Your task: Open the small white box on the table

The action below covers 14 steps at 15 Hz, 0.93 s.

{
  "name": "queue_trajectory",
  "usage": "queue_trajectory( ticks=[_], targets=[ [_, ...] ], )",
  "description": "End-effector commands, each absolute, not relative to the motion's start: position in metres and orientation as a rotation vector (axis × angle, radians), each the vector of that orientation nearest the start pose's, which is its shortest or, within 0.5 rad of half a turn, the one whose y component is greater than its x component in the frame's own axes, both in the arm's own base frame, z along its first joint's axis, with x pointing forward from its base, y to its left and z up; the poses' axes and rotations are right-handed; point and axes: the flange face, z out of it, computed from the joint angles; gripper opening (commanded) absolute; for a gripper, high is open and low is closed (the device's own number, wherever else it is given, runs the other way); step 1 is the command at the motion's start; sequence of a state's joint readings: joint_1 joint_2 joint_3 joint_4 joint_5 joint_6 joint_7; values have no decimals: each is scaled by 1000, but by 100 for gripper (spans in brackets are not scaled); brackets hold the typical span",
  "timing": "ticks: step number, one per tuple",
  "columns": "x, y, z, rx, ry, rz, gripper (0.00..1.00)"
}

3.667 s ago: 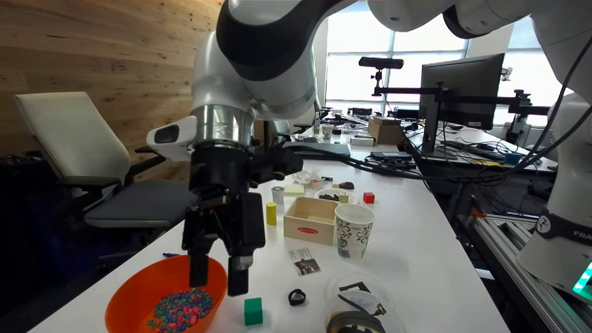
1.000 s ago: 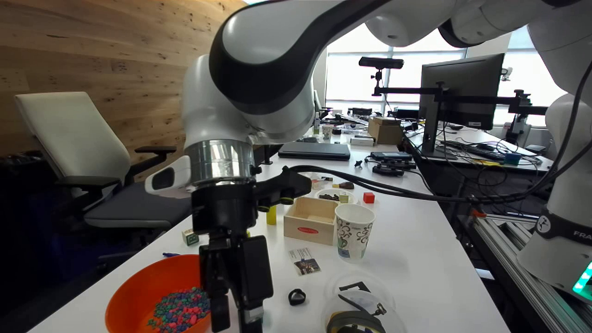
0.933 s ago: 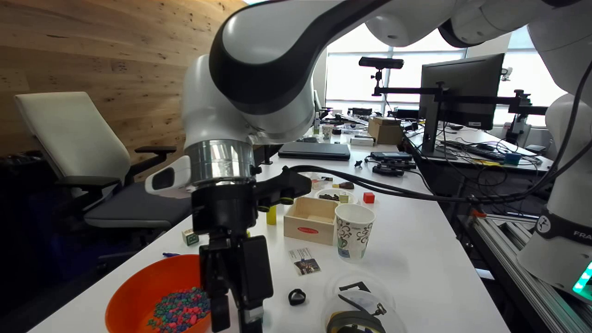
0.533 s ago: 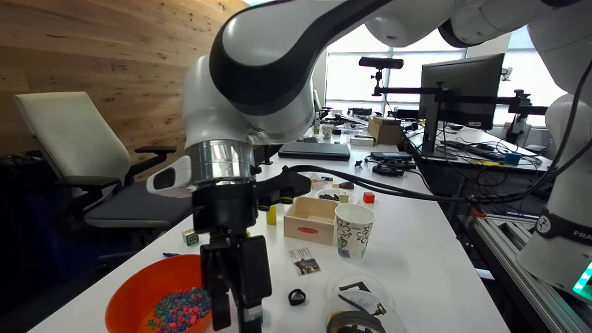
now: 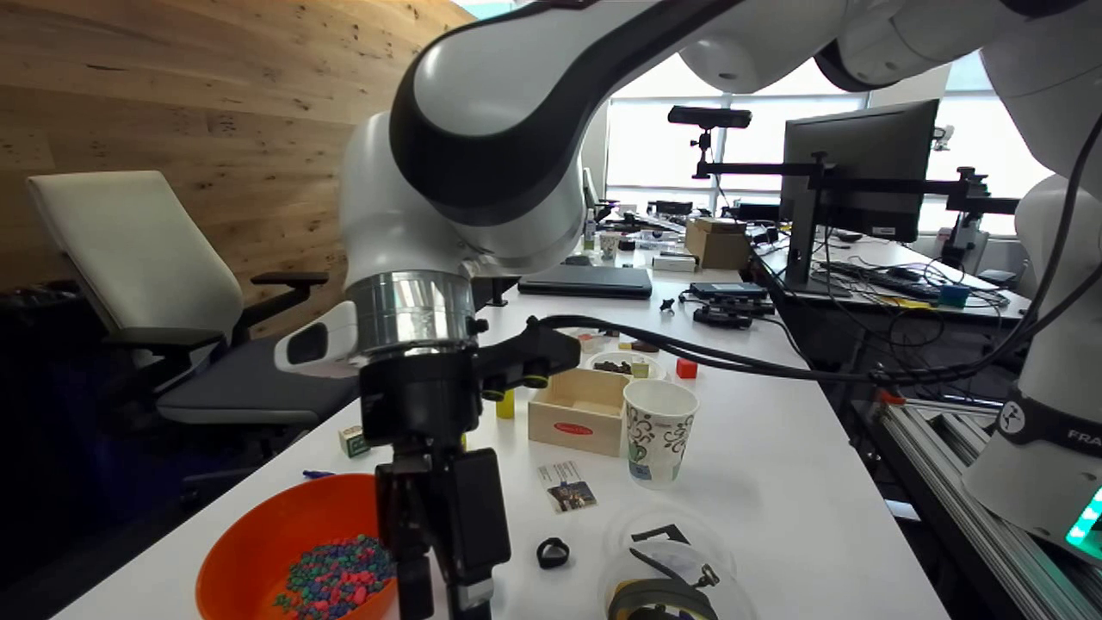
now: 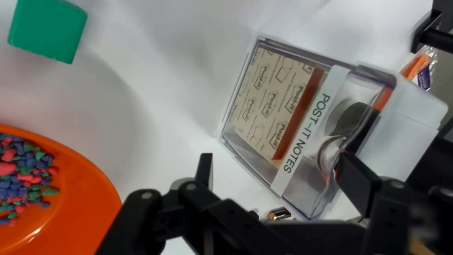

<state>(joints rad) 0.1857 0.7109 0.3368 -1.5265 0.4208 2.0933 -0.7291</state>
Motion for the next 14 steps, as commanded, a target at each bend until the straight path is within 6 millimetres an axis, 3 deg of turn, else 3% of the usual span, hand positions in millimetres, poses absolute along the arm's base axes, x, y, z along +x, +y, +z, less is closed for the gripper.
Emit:
queue_trajectory(
  ticks=[1,14],
  targets=[
    [617,340,255,-2303,-1169,88,88],
    [618,340,261,-2306,-1161,82,61]
  ],
)
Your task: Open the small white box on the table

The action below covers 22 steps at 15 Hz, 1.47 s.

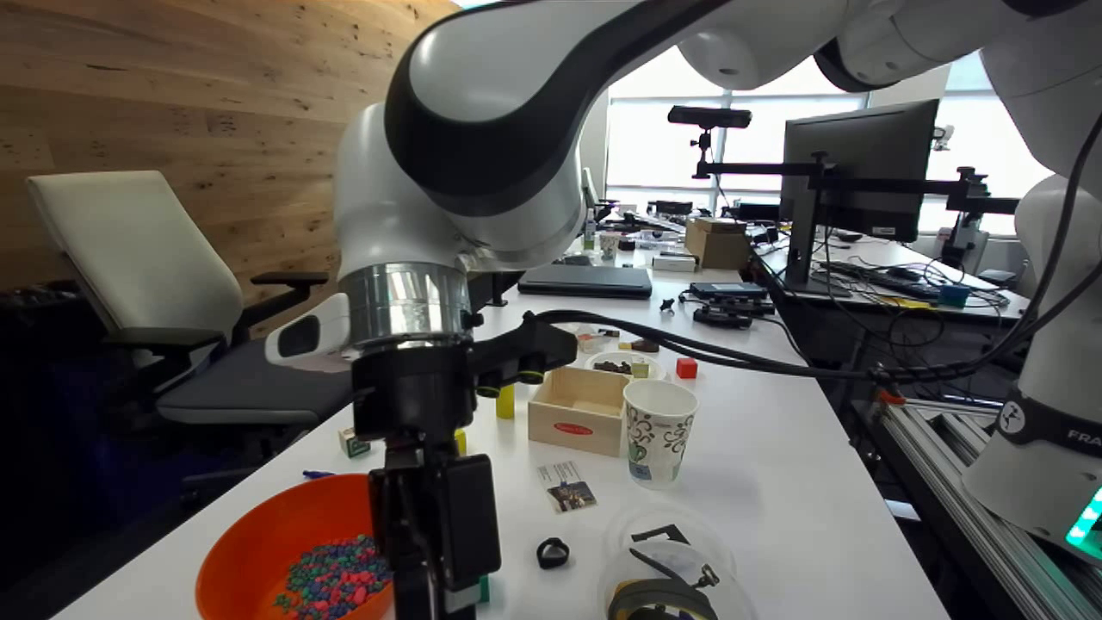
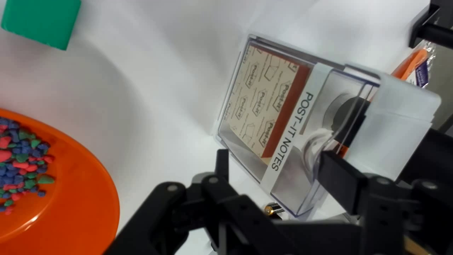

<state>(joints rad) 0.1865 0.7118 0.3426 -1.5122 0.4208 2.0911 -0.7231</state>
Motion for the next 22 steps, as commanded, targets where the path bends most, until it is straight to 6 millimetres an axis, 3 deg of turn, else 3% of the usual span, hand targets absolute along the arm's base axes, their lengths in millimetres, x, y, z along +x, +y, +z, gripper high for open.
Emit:
queue_trajectory(
  ticks=[1,2,13,19,22],
  targets=[
    [619,339,261,-2307,-1158,80,61],
    [619,339,261,-2306,-1157,80,57],
    [625,326,252,-2313,-1120,90,49],
    [628,316,245,-2318,-1095,96,51],
    [630,310,241,-2320,-1084,98,46]
  ],
)
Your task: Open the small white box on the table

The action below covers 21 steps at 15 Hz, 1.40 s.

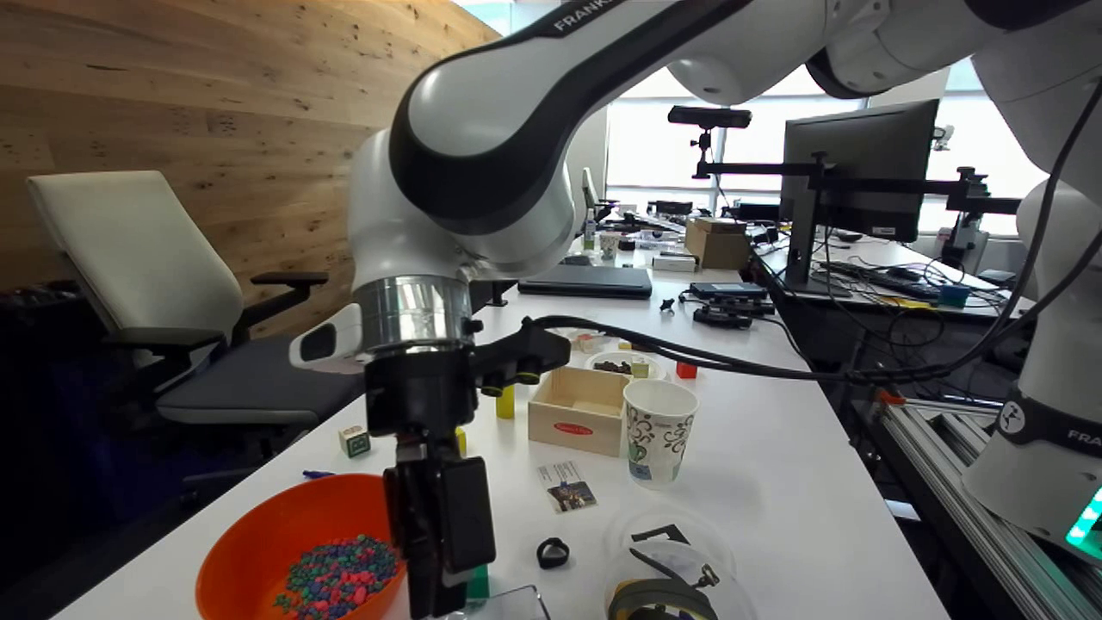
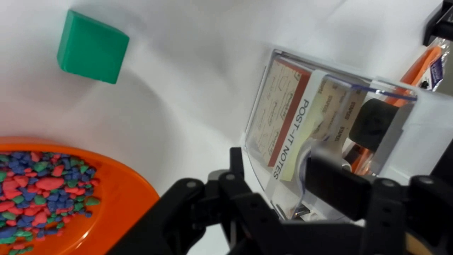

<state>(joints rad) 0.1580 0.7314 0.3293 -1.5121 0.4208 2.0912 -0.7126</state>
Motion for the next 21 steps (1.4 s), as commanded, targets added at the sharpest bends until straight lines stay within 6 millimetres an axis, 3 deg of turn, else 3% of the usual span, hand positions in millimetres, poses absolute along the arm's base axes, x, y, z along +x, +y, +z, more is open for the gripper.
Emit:
queue_trajectory(
  ticks=[1,2,14,16,18,21],
  targets=[
    [631,308,240,-2325,-1078,101,46],
    [632,306,238,-2326,-1073,103,42],
    [639,284,207,-2343,-1009,159,45],
    [641,280,206,-2373,-998,147,56],
    [646,273,209,-2462,-977,102,75],
    [653,268,214,-2592,-976,23,95]
  ],
)
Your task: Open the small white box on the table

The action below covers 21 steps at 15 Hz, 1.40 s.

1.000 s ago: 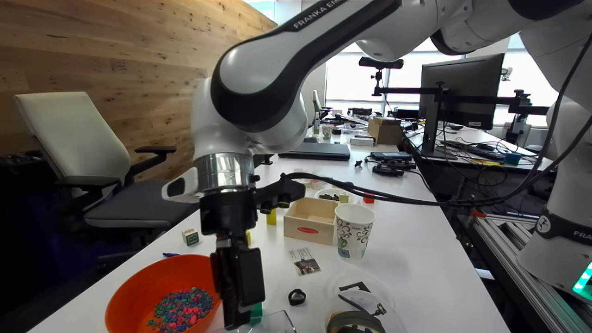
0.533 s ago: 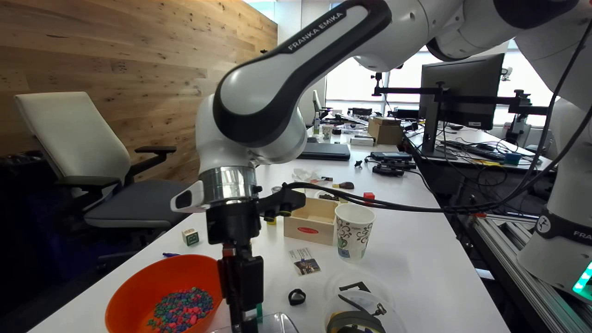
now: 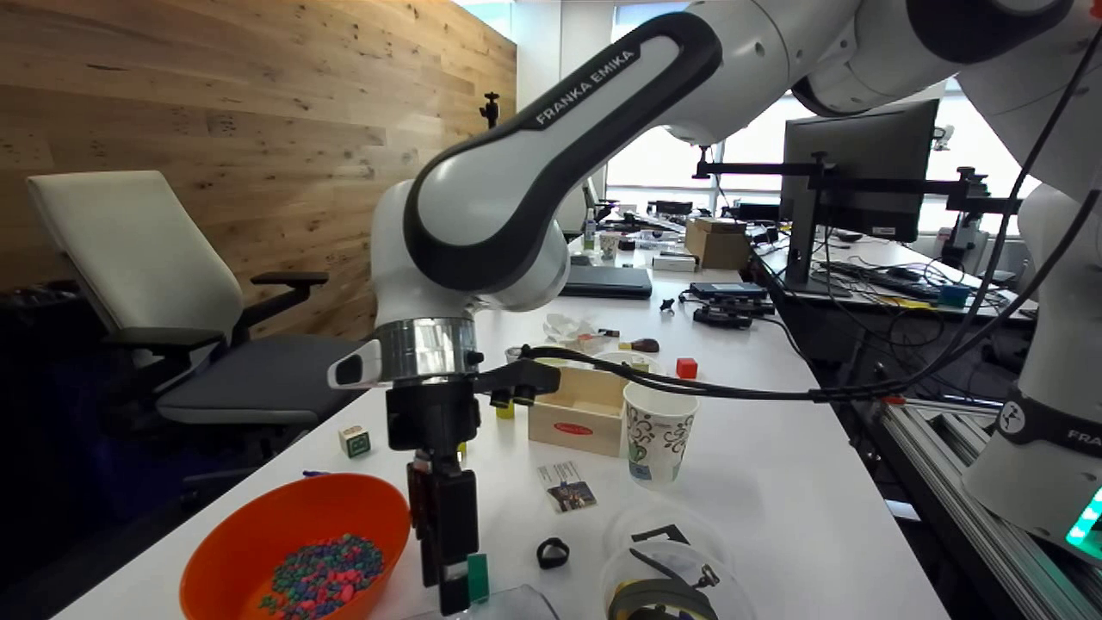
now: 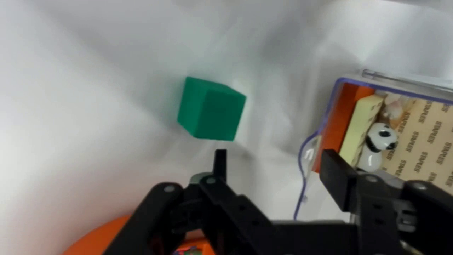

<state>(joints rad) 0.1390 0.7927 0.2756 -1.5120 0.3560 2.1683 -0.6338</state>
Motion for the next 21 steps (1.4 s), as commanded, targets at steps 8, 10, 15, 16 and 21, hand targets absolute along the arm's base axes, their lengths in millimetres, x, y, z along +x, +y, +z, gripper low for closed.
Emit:
queue_trajectory(
  ticks=[8,10,15,16,21],
  targets=[
    [592,297,284,-2569,-1069,83,100],
    [569,293,308,-2628,-1022,132,100],
    [533,268,357,-2817,-786,151,100],
    [531,258,359,-2851,-729,123,100],
    [538,241,357,-2891,-586,78,100]
  ],
)
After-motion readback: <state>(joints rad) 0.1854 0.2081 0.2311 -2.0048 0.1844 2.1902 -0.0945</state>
